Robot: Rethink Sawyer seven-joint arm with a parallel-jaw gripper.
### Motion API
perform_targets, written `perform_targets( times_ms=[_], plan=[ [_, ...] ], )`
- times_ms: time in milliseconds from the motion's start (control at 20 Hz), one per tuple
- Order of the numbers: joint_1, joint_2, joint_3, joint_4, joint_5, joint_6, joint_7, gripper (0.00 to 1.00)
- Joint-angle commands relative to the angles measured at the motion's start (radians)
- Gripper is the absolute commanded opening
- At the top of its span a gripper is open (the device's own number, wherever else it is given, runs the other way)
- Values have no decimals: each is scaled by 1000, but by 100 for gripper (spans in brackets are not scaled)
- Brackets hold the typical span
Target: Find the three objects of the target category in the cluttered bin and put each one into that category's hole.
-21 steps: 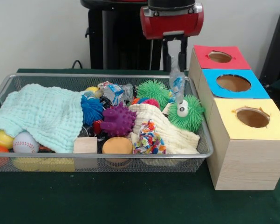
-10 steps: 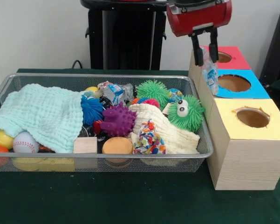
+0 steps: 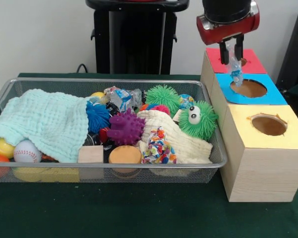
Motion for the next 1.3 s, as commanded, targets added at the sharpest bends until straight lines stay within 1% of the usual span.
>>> perform_targets(
  times_ms=[50, 300, 400, 550, 600, 650, 750, 1100, 1200, 1300],
  plan=[
    [10, 48, 58, -8, -22, 128, -34, 0],
    [11, 59, 75, 24, -6, 74, -29, 0],
    [11, 70, 81, 31, -8, 35, -29, 0],
    [3, 74, 100, 55, -17, -71, -35, 0],
    [1, 75, 104, 58, -16, -86, -35, 0],
    [-8, 72, 115, 75, -10, -122, -35, 0],
    [-9, 79, 124, 78, -12, -156, -31, 0],
    [-7, 103, 128, 77, -26, -181, -17, 0],
    [0, 110, 117, 69, -36, -169, -14, 0],
    [11, 112, 99, 60, -50, -130, -13, 0]
  ],
)
